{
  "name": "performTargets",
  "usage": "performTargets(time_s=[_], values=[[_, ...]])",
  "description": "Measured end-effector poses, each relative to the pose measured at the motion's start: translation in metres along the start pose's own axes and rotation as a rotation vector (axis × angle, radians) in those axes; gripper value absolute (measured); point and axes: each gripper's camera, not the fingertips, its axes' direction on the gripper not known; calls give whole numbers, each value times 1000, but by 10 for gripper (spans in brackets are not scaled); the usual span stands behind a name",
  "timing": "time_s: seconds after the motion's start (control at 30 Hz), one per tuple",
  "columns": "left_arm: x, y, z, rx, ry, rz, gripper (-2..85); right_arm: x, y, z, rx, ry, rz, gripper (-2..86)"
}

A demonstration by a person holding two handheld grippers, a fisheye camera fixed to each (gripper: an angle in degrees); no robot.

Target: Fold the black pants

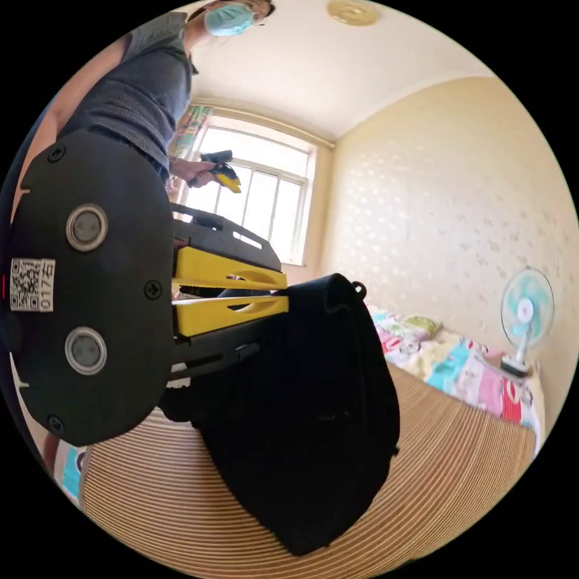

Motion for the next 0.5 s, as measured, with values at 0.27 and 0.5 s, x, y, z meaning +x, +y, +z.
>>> performTargets(time_s=[0.27, 0.5], values=[[142, -27, 74, -176, 185, 513, 175, -185, 55, 70, -128, -255, -427, 21], [231, -32, 60, -107, 35, 737, 195, -324, 140, 122, -278, -219, -818, 17]])
